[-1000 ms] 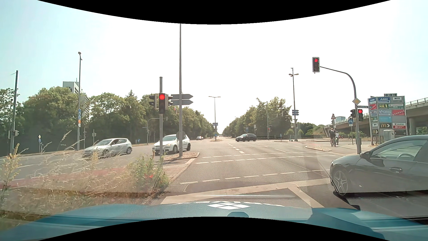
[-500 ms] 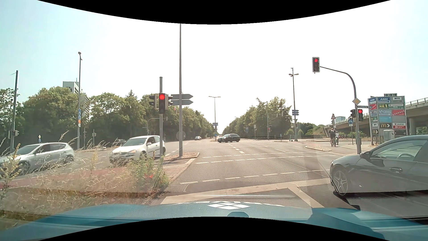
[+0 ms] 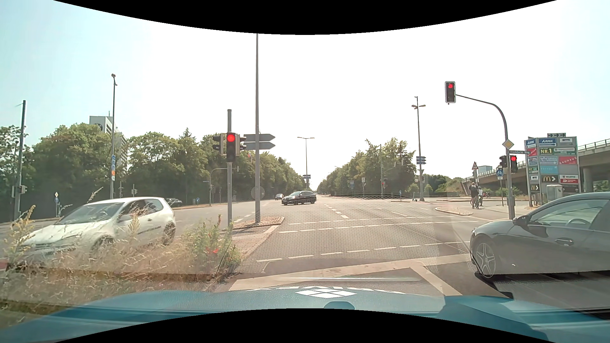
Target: Follow the waypoints while adhering to traffic rules and regulations
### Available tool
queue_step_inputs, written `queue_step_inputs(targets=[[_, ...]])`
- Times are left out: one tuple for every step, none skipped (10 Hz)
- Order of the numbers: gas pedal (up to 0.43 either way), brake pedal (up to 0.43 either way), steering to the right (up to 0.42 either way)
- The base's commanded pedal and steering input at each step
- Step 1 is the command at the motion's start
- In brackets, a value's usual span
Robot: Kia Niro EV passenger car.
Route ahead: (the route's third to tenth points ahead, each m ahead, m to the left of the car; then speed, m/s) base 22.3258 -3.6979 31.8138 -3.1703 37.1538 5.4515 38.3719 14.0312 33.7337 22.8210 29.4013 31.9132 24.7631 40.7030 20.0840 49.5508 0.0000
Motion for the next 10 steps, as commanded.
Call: queue_step_inputs(targets=[[0.000,0.329,-0.003],[0.000,0.329,-0.003],[0.000,0.329,-0.003],[0.000,0.329,-0.003],[0.000,0.329,-0.003],[0.000,0.329,-0.003],[0.000,0.329,-0.003],[0.000,0.329,-0.003],[0.000,0.329,-0.003],[0.000,0.329,-0.003]])
